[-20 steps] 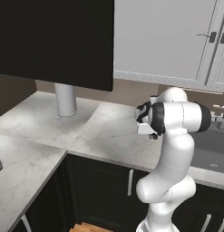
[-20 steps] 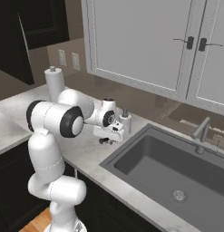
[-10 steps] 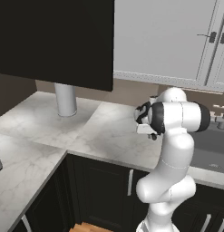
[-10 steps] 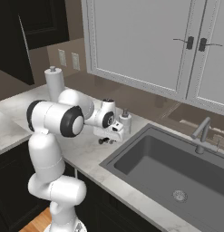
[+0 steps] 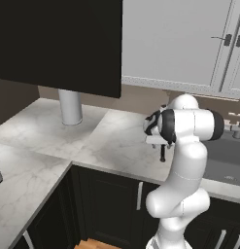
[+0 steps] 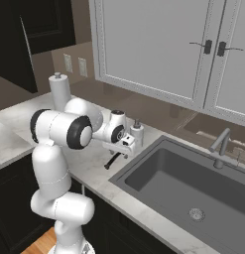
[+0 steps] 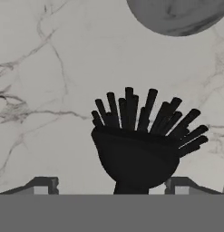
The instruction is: Locate and retrieve the dish brush and soap dispenser from the cabinet. Place them next to the sink.
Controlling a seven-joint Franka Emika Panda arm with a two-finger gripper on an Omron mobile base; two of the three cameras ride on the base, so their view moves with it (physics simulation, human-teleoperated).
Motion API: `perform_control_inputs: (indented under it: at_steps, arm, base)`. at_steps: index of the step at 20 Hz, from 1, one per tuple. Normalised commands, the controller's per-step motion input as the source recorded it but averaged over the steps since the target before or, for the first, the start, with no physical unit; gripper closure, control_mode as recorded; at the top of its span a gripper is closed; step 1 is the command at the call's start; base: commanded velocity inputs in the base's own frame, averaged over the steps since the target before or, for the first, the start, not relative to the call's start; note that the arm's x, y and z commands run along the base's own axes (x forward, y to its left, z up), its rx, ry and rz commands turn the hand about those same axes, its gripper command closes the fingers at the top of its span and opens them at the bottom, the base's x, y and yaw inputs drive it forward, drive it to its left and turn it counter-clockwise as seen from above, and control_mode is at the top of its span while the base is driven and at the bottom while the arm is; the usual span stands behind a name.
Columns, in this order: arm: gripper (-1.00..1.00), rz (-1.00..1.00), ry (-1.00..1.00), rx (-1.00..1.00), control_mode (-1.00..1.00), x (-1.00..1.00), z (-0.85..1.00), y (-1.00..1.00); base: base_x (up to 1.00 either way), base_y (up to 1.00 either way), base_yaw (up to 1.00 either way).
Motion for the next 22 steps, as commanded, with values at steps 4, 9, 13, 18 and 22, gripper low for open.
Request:
perform_control_inputs:
  at_steps: [4, 9, 13, 18, 22]
  arm:
    - [-1.00, 0.00, -0.01, 0.00, -1.00, 0.02, 0.01, 0.00]
    - [-1.00, 0.00, -0.01, 0.03, -1.00, -0.20, 0.73, 0.03]
    - [-1.00, 0.00, -0.05, 0.01, -1.00, -0.42, 0.88, 0.16]
    - [-1.00, 0.00, -0.07, 0.01, -1.00, -0.53, 0.86, 0.17]
    - [-1.00, 0.00, -0.02, 0.01, -1.00, -0.70, 0.76, 0.06]
  base:
    - [0.00, 0.00, 0.00]
    - [0.00, 0.00, 0.00]
    - [0.00, 0.00, 0.00]
    - [0.00, 0.00, 0.00]
    - [0.00, 0.00, 0.00]
